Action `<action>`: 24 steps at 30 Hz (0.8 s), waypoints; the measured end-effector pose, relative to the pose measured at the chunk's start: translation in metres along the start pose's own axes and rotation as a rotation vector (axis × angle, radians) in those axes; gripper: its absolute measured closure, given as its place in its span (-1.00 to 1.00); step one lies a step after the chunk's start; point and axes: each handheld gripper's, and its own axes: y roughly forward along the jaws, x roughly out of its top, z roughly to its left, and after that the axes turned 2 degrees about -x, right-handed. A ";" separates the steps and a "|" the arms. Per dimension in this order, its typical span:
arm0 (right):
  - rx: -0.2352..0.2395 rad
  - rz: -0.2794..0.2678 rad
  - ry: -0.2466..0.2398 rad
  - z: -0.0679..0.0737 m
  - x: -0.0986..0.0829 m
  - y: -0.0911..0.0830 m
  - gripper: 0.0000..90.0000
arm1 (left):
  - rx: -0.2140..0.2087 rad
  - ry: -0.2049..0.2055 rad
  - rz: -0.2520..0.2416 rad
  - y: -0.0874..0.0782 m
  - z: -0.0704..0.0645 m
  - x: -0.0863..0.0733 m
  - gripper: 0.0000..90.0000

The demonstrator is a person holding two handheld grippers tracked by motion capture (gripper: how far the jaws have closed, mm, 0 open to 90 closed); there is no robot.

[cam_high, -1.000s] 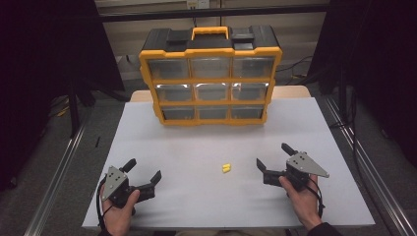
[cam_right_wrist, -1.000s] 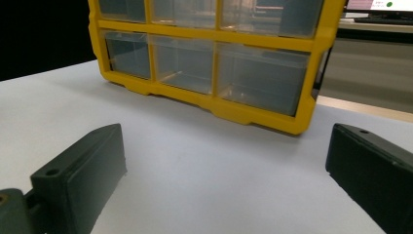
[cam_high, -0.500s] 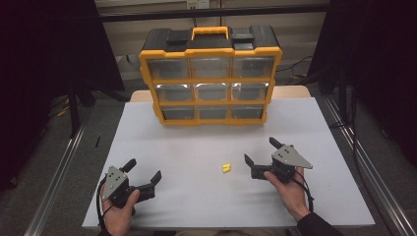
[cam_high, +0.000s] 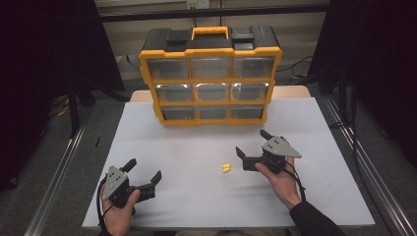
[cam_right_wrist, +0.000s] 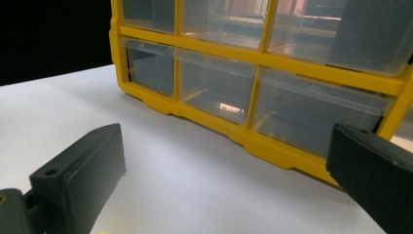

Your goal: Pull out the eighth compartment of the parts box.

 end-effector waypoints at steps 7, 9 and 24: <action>-0.014 0.004 -0.064 0.004 0.007 0.019 -0.99 | -0.001 0.005 0.003 0.000 0.000 0.000 -0.94; -0.014 -0.009 -0.065 0.006 0.009 0.028 -0.99 | -0.001 0.000 0.002 0.000 0.000 0.000 -0.94; -0.036 0.018 -0.188 0.017 0.014 0.064 -0.99 | 0.001 0.005 -0.003 -0.001 0.000 0.001 -0.94</action>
